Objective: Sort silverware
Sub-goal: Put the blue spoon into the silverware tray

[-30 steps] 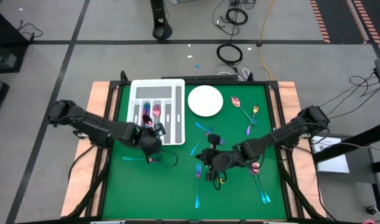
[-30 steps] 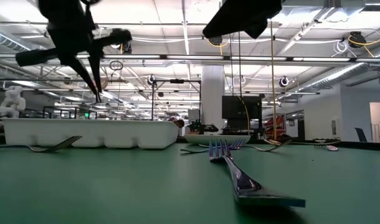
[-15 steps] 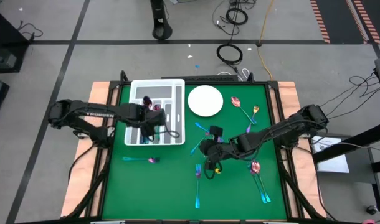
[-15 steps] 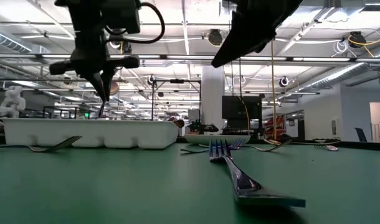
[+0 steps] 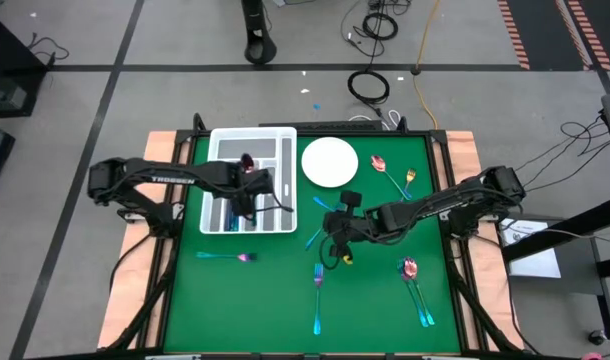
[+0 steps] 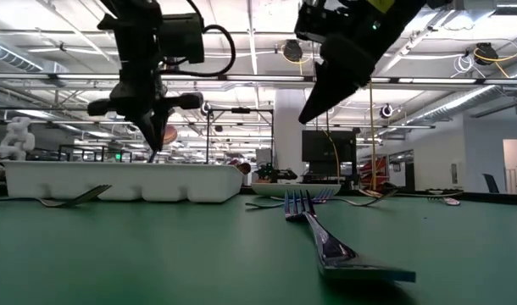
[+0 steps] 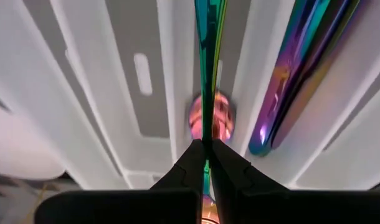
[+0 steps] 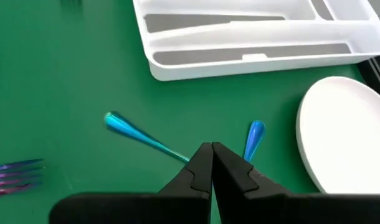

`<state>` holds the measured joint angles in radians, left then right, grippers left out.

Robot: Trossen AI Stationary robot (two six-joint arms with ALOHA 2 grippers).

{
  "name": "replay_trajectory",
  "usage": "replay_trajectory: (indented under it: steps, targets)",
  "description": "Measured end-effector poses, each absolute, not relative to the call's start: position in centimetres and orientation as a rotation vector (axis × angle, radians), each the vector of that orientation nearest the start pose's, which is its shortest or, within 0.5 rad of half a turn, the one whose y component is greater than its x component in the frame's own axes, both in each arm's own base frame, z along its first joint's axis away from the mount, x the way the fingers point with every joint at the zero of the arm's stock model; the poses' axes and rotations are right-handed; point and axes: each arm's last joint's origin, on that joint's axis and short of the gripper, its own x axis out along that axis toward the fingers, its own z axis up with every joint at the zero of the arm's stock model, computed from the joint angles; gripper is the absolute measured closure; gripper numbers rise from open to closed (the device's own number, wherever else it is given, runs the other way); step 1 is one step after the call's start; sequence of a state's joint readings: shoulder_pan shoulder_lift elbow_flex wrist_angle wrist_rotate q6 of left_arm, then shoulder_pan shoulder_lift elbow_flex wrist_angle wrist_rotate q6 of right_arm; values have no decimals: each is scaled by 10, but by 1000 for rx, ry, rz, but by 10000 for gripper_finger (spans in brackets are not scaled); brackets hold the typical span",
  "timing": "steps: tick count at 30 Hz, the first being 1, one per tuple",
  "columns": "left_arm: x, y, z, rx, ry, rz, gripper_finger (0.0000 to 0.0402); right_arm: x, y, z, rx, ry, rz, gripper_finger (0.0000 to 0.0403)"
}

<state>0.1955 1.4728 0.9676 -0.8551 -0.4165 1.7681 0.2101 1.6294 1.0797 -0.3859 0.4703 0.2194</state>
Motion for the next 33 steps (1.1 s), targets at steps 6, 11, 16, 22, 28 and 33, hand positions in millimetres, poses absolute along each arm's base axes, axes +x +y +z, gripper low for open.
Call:
replay_trajectory:
  steps: [6, 11, 16, 22, 28, 33]
  targets:
    - [255, 61, 198, 1508, 1426, -907, 387, 326, 47, 206, -112, 839, -348, 403]
    - [258, 62, 188, 1478, 1436, -949, 387, 327, 43, 206, -102, 832, -358, 403]
    - [260, 63, 180, 1446, 1438, -984, 387, 327, 43, 206, -109, 833, -354, 403]
    - [261, 64, 178, 1439, 1433, -988, 387, 328, 43, 206, -124, 833, -346, 403]
    - [264, 64, 178, 1455, 1421, -952, 378, 327, 43, 206, -121, 834, -340, 403]
    - [266, 65, 179, 1470, 1421, -928, 345, 327, 44, 206, -113, 839, -319, 403]
